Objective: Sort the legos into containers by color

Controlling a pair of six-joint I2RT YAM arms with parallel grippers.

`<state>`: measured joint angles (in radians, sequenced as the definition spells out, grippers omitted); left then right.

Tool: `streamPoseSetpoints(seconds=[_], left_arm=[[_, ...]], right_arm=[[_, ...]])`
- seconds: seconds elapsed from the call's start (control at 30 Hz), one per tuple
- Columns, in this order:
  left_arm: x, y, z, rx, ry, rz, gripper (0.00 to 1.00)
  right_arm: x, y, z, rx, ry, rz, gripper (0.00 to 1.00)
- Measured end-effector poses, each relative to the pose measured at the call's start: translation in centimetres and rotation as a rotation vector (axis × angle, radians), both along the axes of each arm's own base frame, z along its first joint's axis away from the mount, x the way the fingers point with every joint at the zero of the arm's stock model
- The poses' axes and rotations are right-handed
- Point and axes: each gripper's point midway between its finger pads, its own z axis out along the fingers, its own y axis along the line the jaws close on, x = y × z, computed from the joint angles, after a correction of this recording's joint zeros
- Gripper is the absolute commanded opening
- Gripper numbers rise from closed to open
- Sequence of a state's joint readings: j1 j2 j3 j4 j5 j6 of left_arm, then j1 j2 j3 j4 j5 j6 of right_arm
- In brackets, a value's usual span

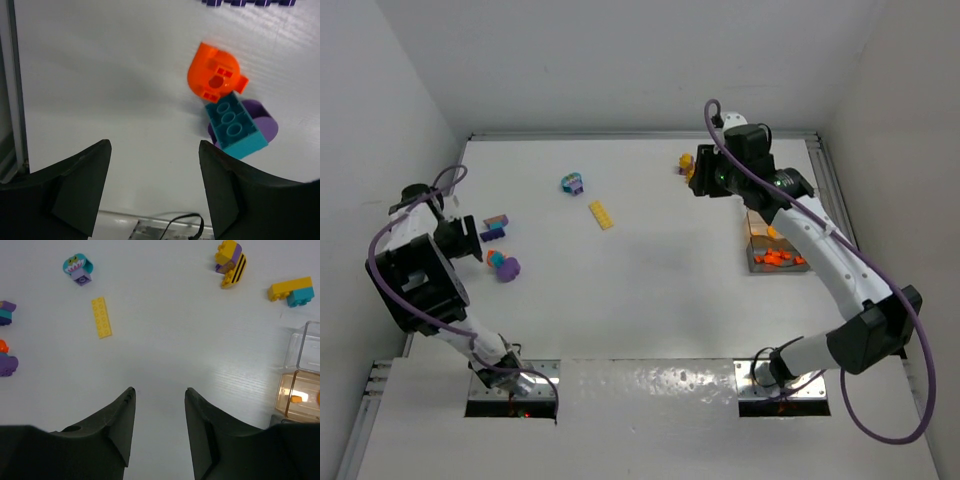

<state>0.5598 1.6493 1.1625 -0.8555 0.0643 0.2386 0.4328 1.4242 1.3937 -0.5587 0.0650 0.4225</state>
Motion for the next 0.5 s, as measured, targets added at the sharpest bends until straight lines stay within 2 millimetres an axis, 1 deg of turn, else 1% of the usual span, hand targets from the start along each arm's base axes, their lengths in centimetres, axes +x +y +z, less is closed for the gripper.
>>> streamPoseSetpoints(seconds=[0.03, 0.13, 0.3, 0.4, 0.5], left_arm=[[0.4, -0.1, -0.2, -0.006, -0.010, -0.005, 0.67], [1.6, 0.0, -1.2, -0.026, -0.034, -0.013, 0.66], [2.6, -0.4, -3.3, -0.073, -0.032, -0.036, 0.66], [3.2, -0.8, -3.7, -0.075, -0.038, -0.061, 0.66], [4.0, -1.7, -4.2, -0.079, -0.043, -0.095, 0.66]], right_arm=[[-0.1, 0.3, 0.3, -0.004, -0.007, 0.003, 0.44], [-0.6, 1.0, 0.5, -0.021, -0.008, 0.013, 0.44], [-1.0, 2.4, 0.5, -0.054, 0.003, 0.033, 0.44], [-1.4, 2.5, 0.3, -0.074, 0.016, 0.033, 0.44], [-1.7, 2.3, 0.3, -0.093, 0.022, 0.026, 0.44]])
